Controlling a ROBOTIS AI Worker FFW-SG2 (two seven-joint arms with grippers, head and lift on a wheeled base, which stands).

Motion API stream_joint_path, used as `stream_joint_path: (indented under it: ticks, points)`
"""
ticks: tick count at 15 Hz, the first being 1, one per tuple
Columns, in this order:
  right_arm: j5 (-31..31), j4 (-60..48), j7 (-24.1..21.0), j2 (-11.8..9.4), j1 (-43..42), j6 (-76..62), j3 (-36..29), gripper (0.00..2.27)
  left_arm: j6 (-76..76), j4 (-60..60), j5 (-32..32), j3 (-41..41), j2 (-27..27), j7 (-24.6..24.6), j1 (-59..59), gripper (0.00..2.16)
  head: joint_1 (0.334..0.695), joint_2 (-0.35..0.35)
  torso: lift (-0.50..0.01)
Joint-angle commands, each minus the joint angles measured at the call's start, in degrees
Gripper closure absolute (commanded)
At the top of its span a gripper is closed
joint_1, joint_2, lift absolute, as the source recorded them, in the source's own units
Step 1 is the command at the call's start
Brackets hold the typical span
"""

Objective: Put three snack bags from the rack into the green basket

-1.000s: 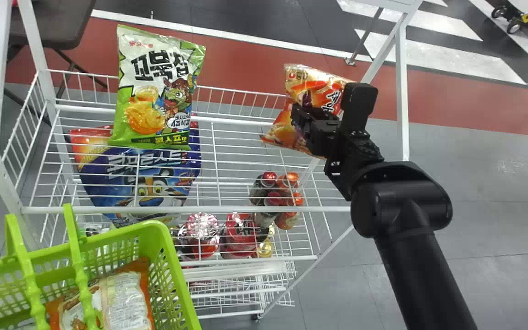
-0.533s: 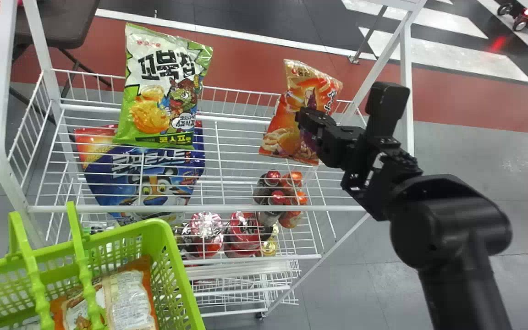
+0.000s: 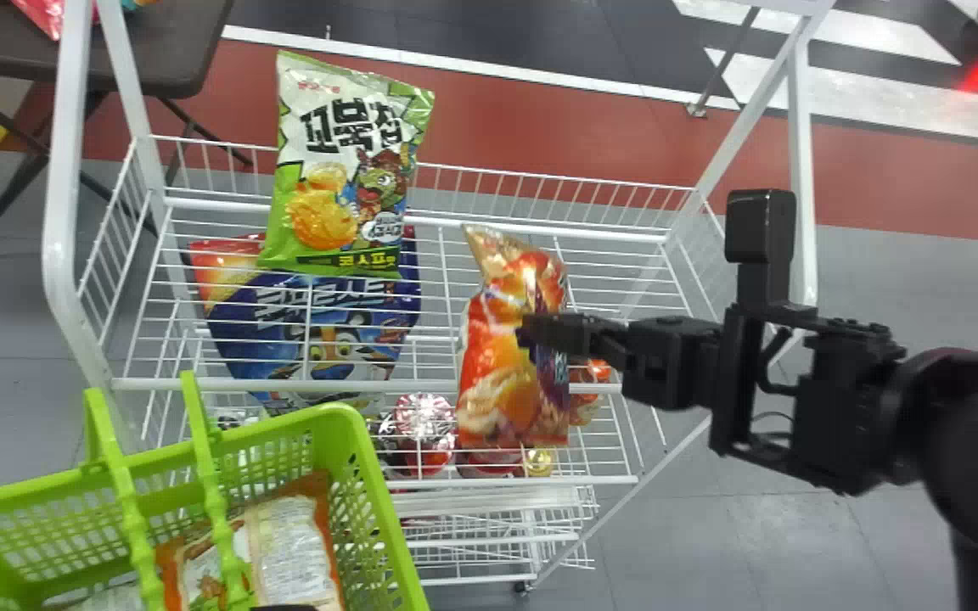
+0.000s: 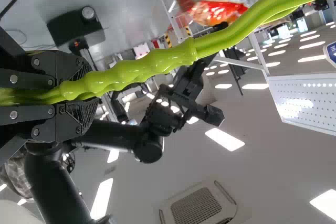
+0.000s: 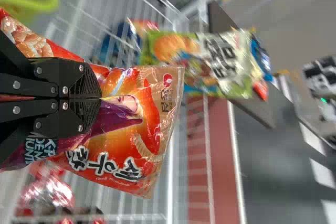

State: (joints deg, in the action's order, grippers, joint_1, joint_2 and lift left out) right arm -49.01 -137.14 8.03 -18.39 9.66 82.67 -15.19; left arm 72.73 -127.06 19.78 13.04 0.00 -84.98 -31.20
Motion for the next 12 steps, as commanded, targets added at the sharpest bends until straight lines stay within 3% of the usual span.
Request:
stream_joint_path:
  ticks: [1, 6, 7, 12]
  points:
    - [-5.3, -2.5, 0.1, 0.4, 0.0, 5.9, 0.1, 2.25, 0.0, 0.0, 0.0, -0.3, -0.1, 0.2, 0.0, 2.15, 0.695, -0.222, 0.0]
    - [-10.1, -4.2, -0.1, 3.4, -0.9, 7.4, 6.1, 2.25, 0.2, -0.3, 0.0, -1.4, -0.1, 0.3, 0.0, 2.15, 0.695, -0.105, 0.0]
    - [-10.1, -4.2, -0.3, 4.2, -1.0, 7.4, 8.1, 2.25, 0.2, -0.3, 0.0, -1.6, -0.1, 0.4, 0.0, 2.15, 0.695, -0.105, 0.0]
    - [-6.1, -1.0, -0.4, 5.6, -1.2, 7.4, 16.2, 2.25, 0.2, -0.3, 0.1, -1.7, -0.1, 0.4, 0.0, 2.15, 0.695, 0.056, 0.0]
